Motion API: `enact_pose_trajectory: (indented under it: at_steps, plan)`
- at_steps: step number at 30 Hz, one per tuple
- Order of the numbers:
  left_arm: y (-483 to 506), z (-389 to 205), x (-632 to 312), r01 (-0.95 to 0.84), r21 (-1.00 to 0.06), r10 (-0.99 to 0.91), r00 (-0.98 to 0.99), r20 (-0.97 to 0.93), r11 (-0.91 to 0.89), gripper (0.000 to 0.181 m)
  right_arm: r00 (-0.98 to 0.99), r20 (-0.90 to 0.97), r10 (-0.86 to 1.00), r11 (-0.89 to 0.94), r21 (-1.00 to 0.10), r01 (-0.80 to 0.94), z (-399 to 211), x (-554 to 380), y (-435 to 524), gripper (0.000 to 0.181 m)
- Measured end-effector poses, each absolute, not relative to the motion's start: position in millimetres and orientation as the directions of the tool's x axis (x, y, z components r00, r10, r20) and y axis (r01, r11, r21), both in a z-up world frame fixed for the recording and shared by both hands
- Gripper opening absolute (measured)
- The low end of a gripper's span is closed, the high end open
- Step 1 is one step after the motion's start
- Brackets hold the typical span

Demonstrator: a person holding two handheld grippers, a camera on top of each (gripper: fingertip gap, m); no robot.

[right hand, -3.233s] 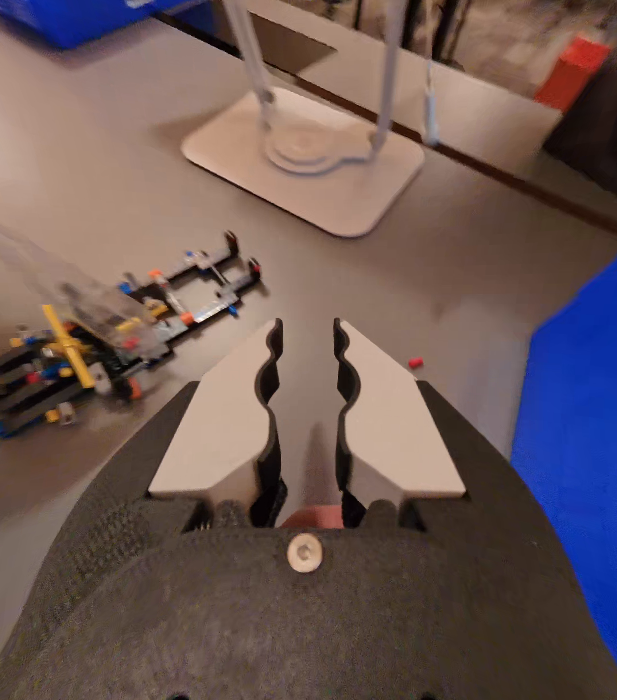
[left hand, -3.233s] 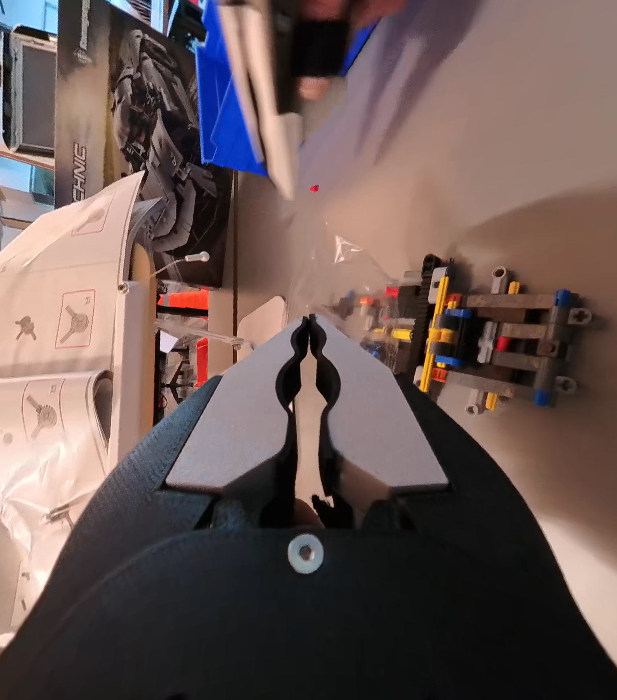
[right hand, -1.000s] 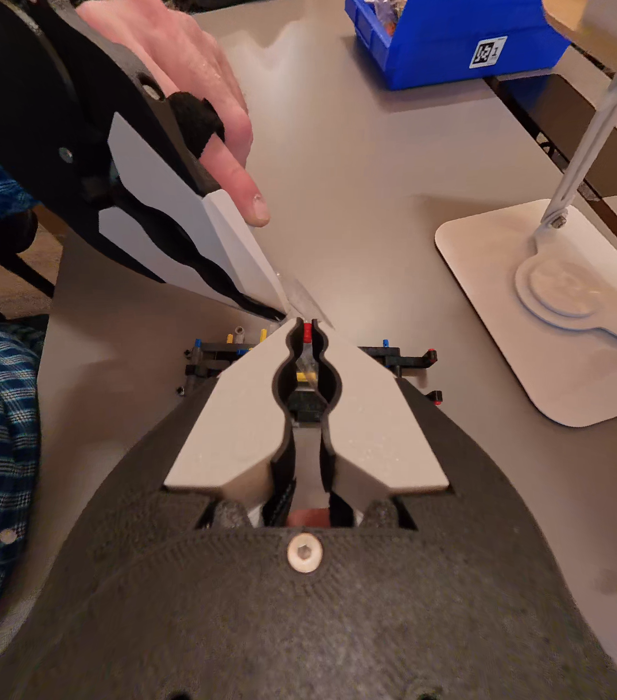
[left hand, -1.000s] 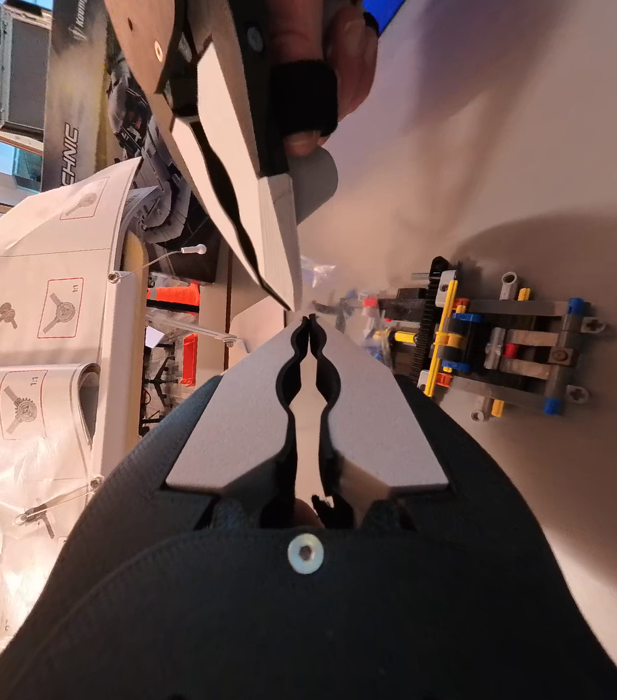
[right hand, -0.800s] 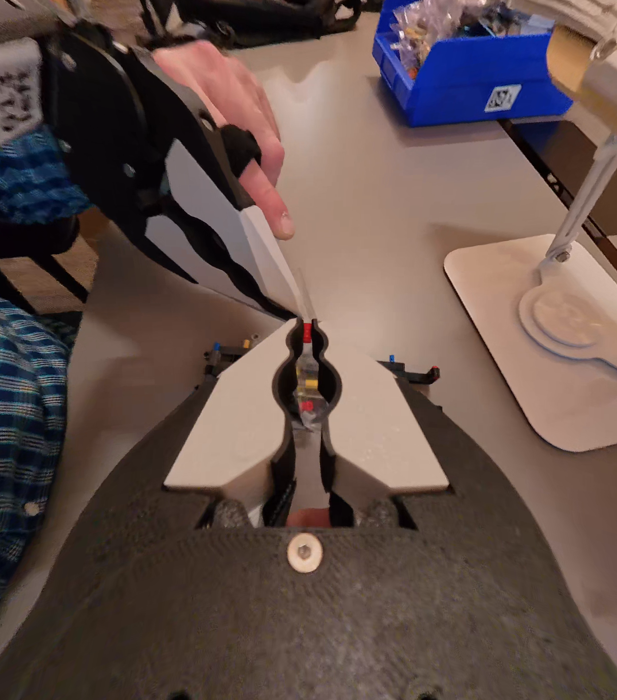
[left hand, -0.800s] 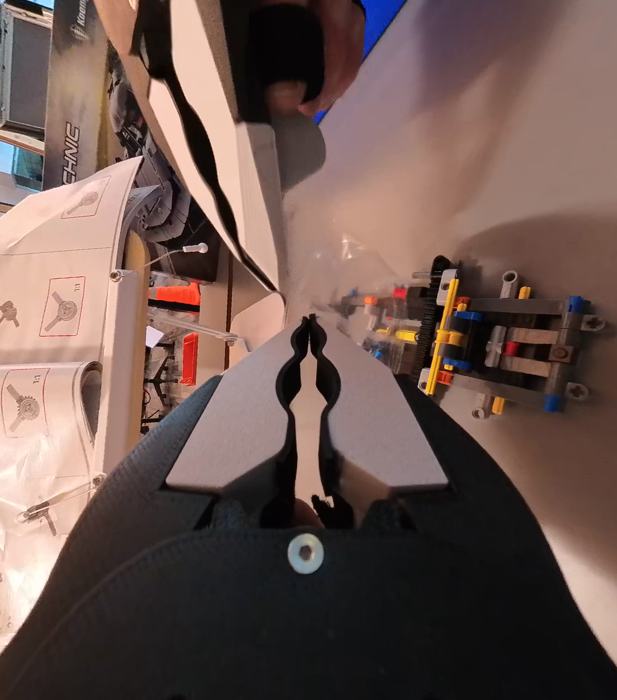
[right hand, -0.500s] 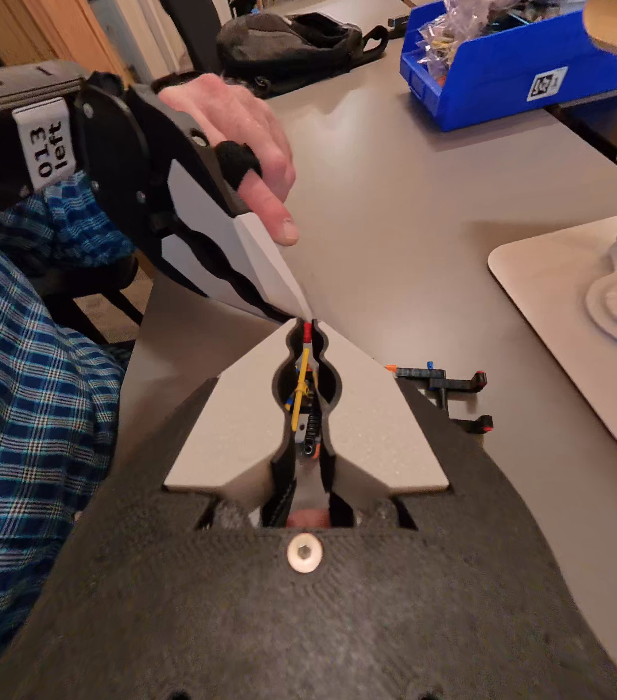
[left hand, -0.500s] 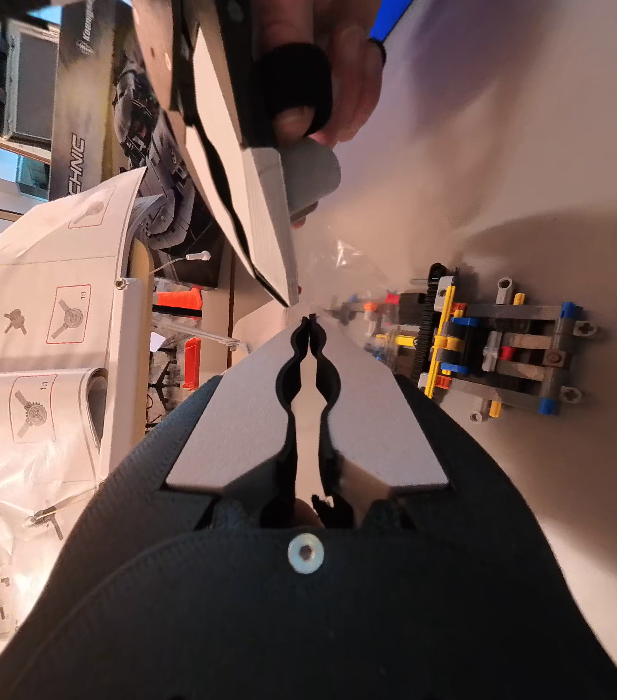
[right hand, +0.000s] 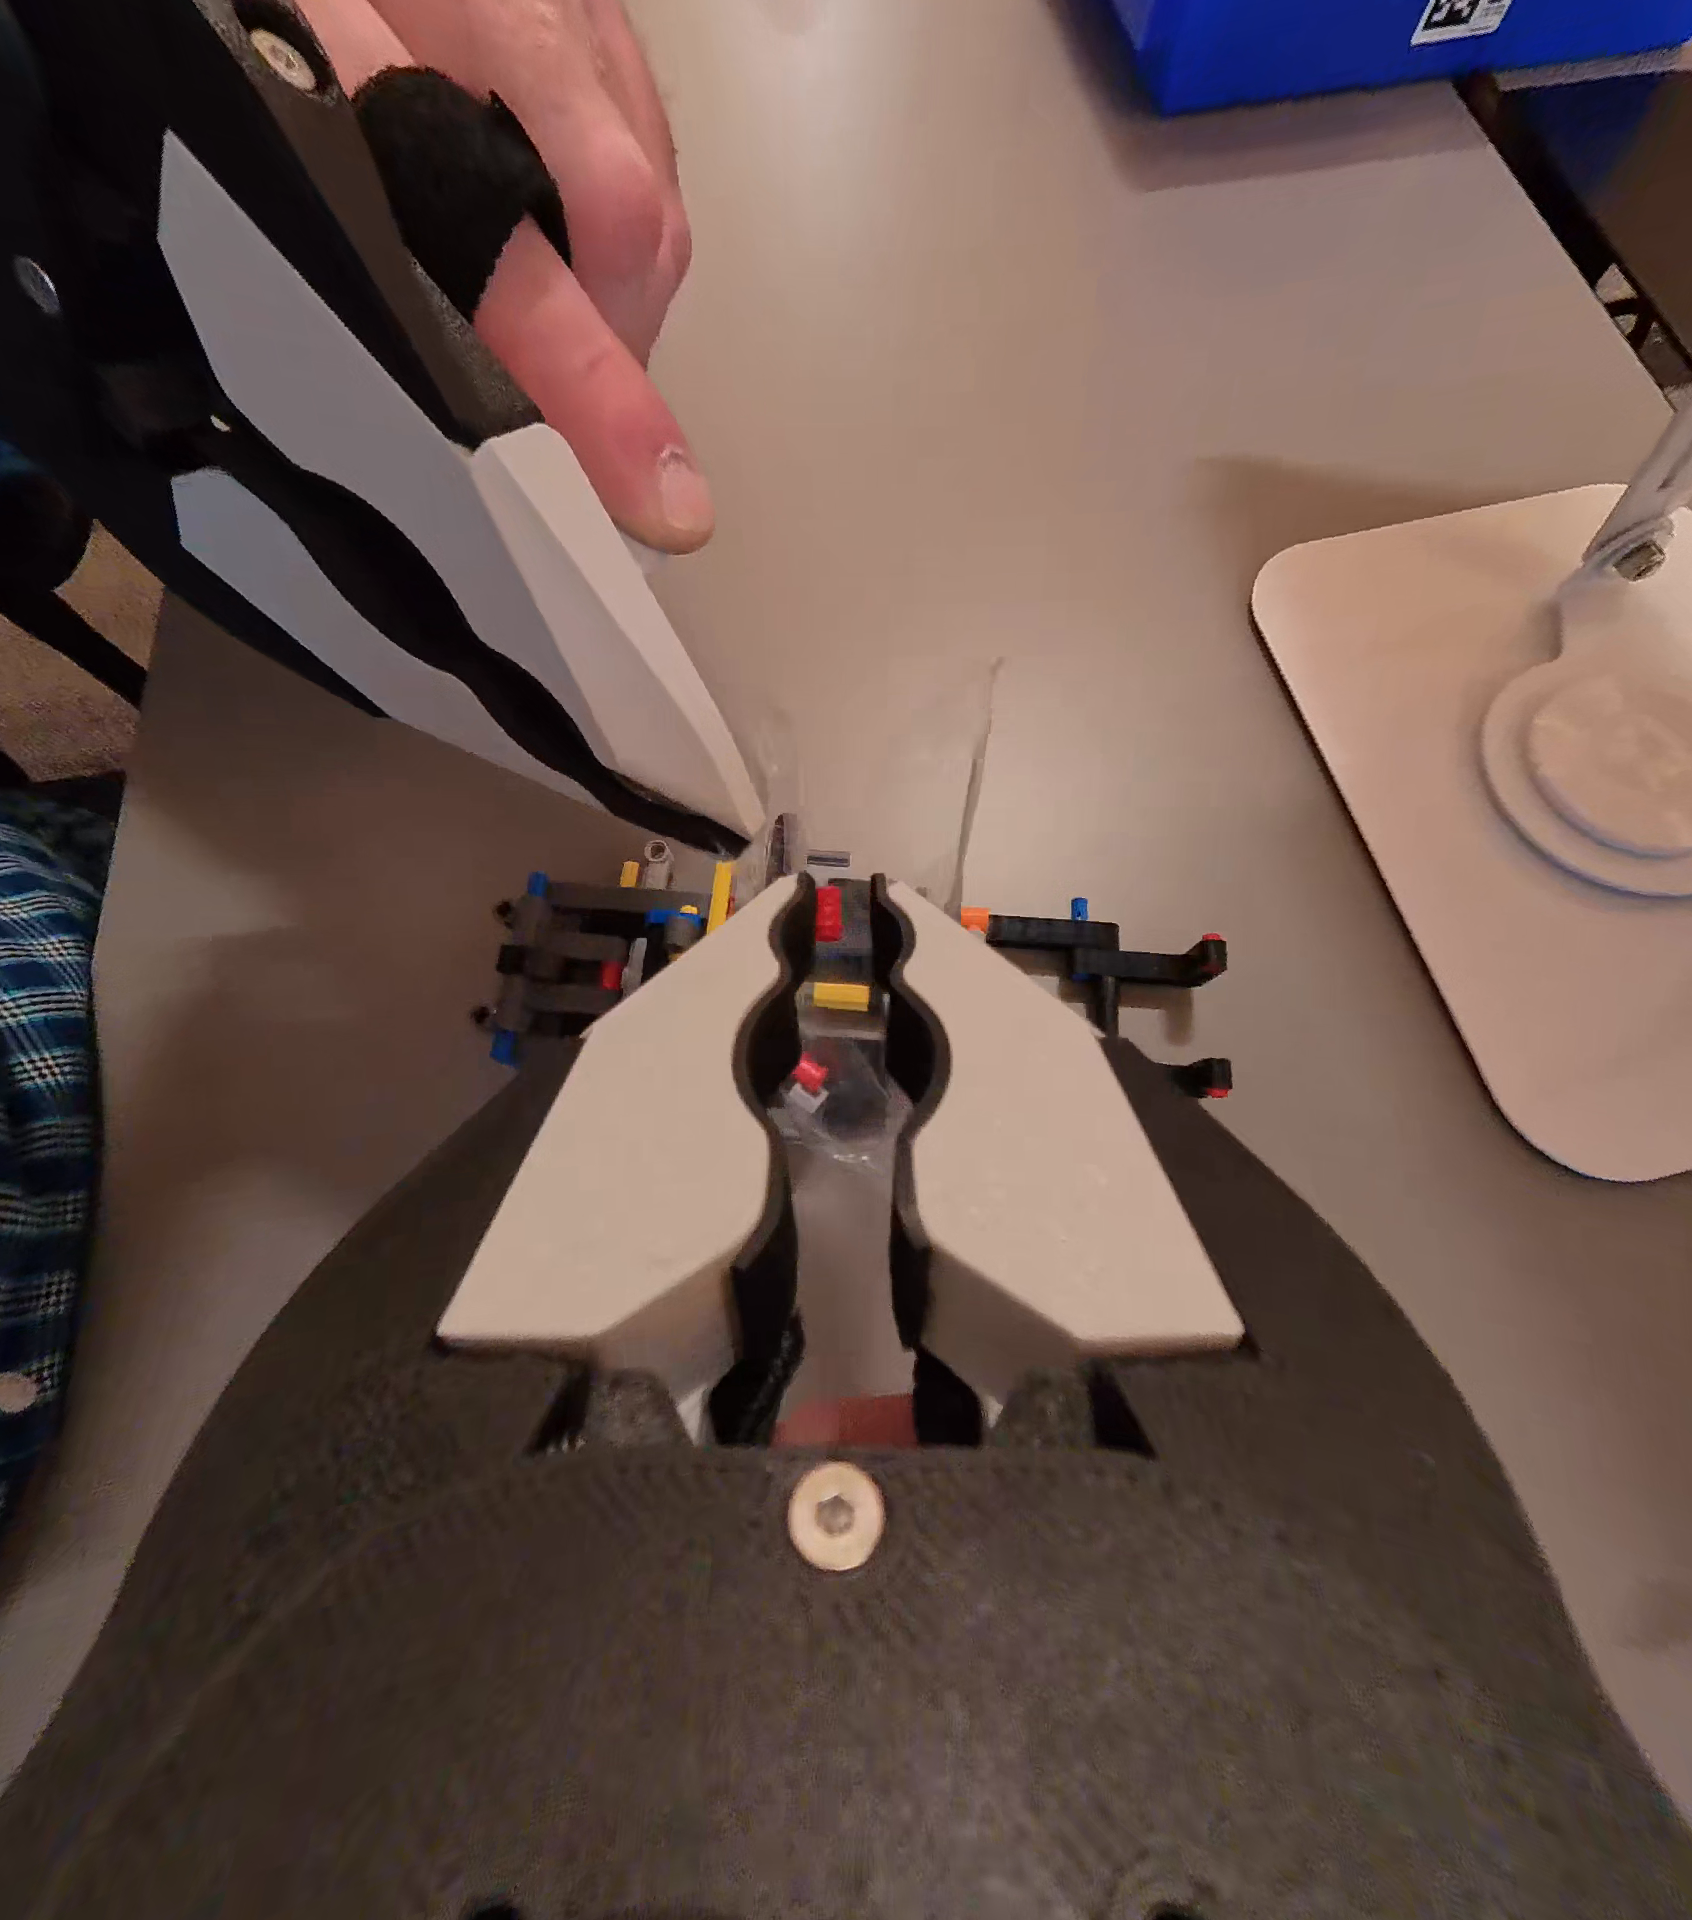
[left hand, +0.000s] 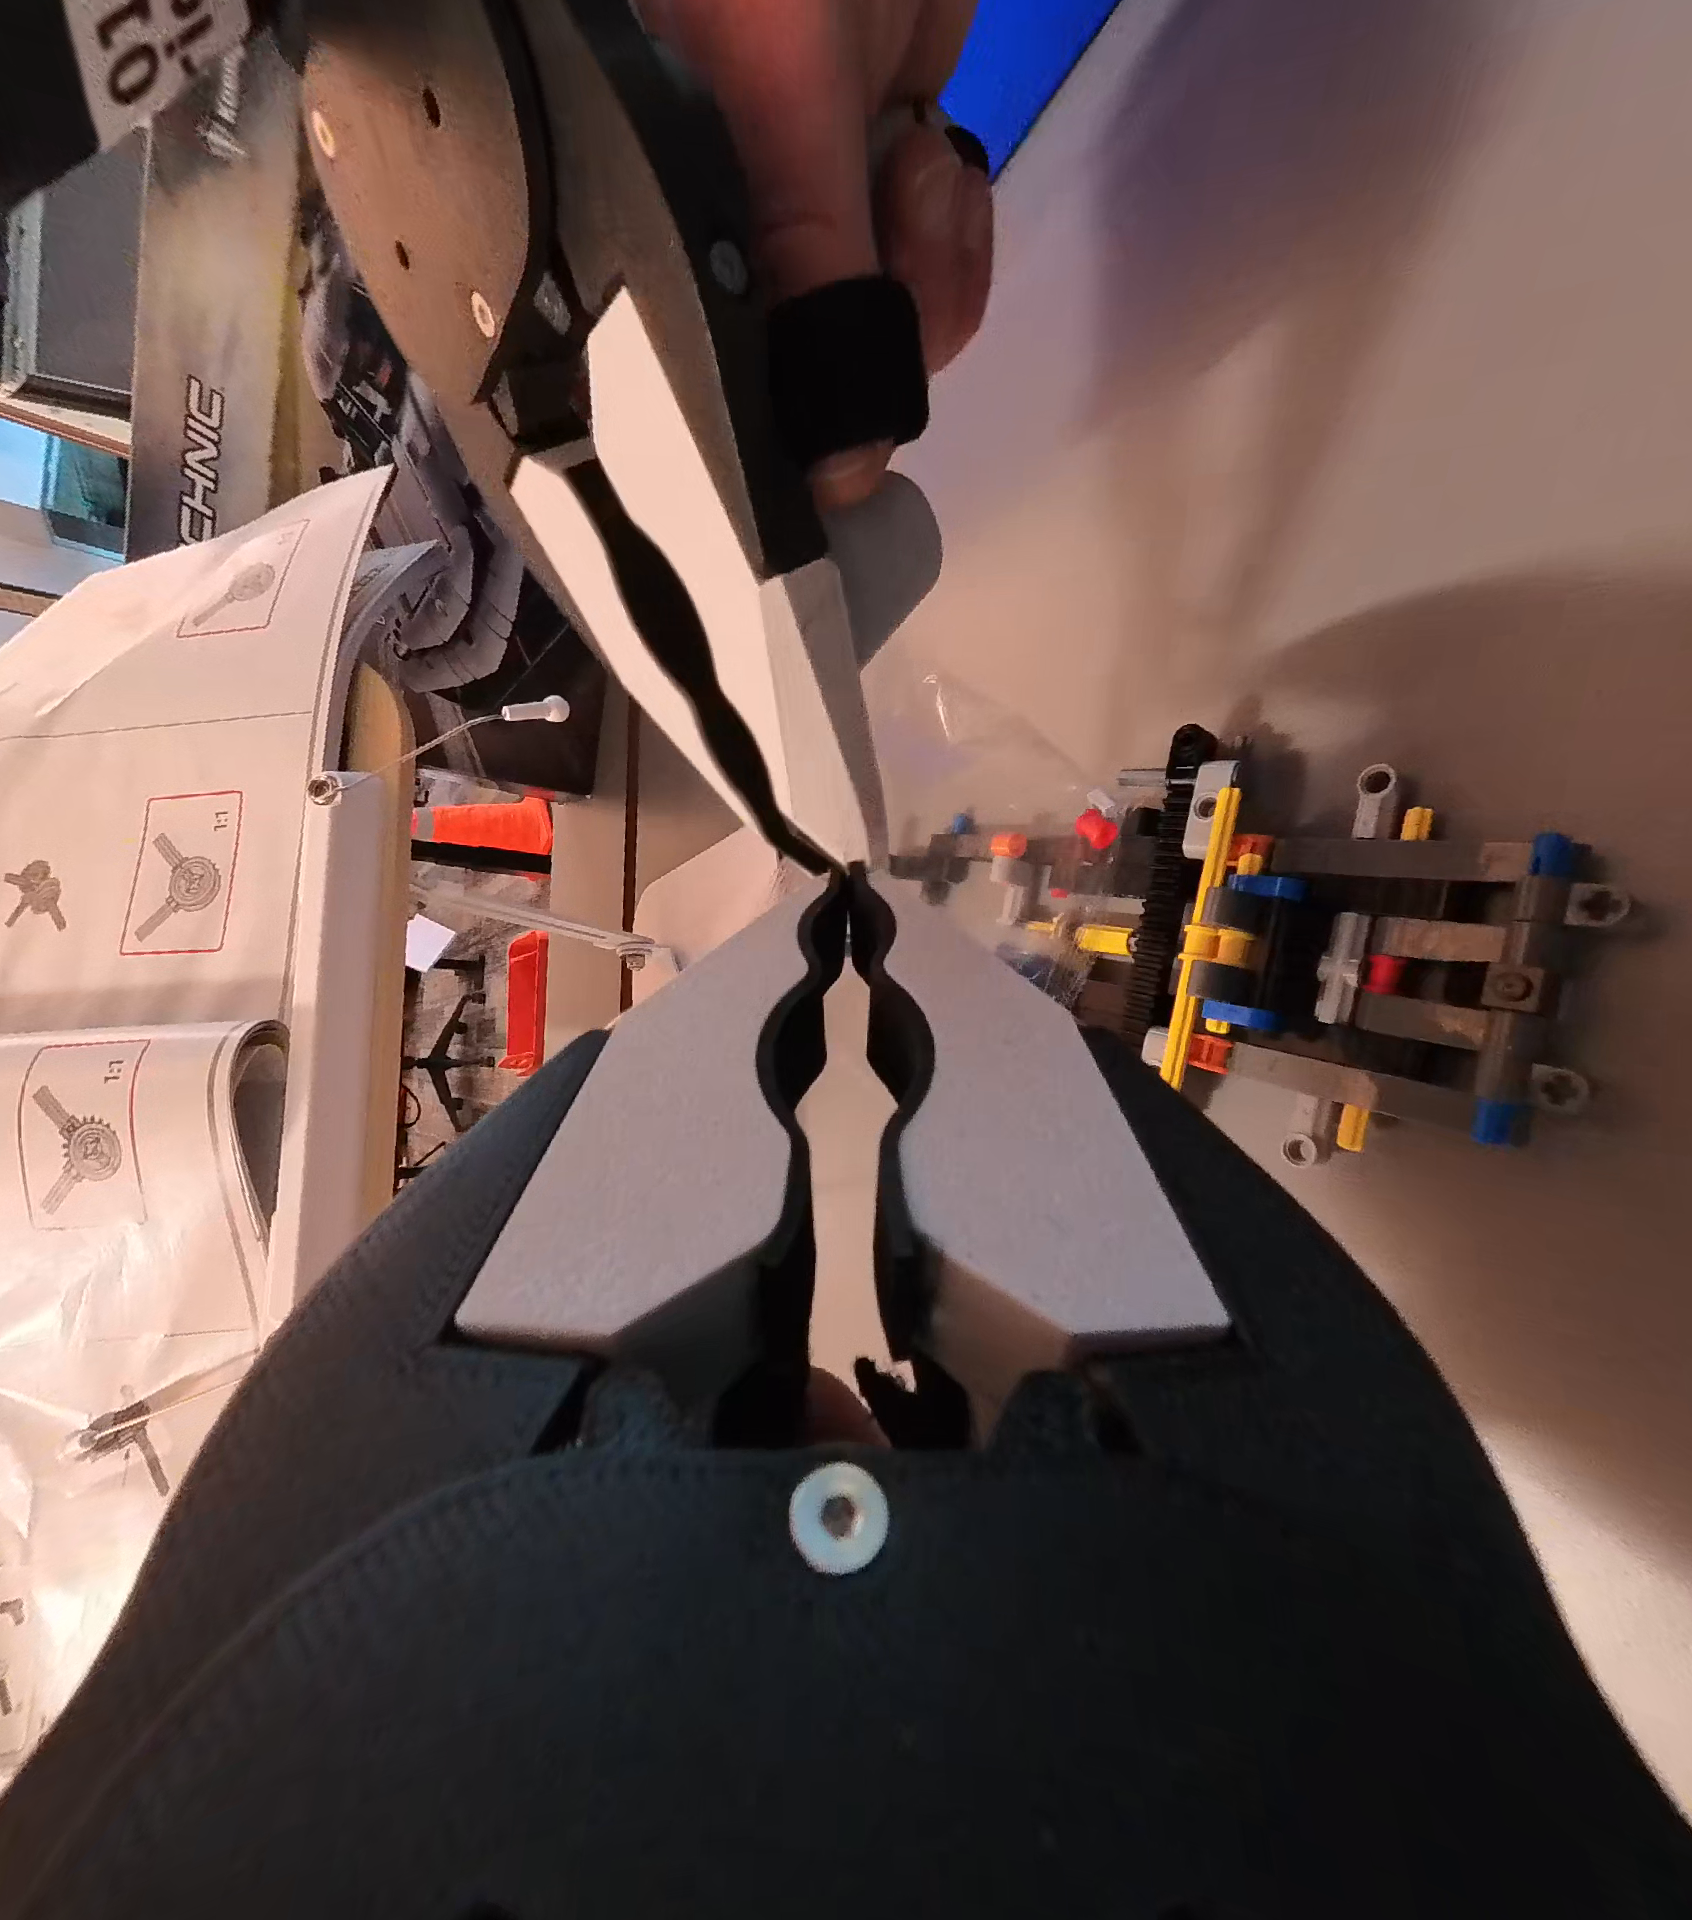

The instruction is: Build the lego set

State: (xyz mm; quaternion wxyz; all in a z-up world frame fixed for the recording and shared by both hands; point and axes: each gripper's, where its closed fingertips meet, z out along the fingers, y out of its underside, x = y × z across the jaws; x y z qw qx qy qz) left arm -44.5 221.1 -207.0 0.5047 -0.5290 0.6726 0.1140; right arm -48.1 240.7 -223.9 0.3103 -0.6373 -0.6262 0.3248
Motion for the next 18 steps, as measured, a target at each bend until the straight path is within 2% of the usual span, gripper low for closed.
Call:
enact_pose_trajectory:
  at_steps: [1, 5, 7, 10, 14, 18]
  plan:
    - [221.0, -207.0, -44.6, -0.827, -0.381, -0.597, 0.069, -0.8, 0.414, 0.0, 0.004, -0.019, 1.0, -0.017, -0.798, 0.603, -224.0, -47.6, 240.7, 0.008]
    - [221.1, -206.7, -45.2, -0.828, -0.38, -0.596, 0.07, -0.8, 0.413, 0.0, 0.007, -0.005, 1.0, -0.008, -0.795, 0.607, -220.9, -44.3, 242.2, 0.009]
    - [221.2, -206.5, -45.5, -0.828, -0.379, -0.595, 0.07, -0.801, 0.413, 0.0, 0.015, 0.024, 1.0, 0.01, -0.797, 0.604, -219.7, -42.7, 245.1, 0.001]
    - [220.7, -206.7, -45.1, -0.828, -0.379, -0.595, 0.069, -0.801, 0.414, 0.0, 0.017, 0.014, 1.0, 0.001, -0.794, 0.608, -221.5, -41.2, 245.4, 0.001]
    - [220.2, -205.8, -44.2, -0.827, -0.377, -0.593, 0.068, -0.802, 0.416, 0.0, 0.032, 0.015, 0.999, -0.008, -0.79, 0.613, -223.2, -41.8, 247.6, 0.013]
    - [219.8, -205.6, -43.9, -0.827, -0.377, -0.592, 0.067, -0.803, 0.418, 0.0, 0.008, 0.093, 0.996, 0.07, -0.795, 0.603, -221.2, -41.3, 248.5, 0.001]
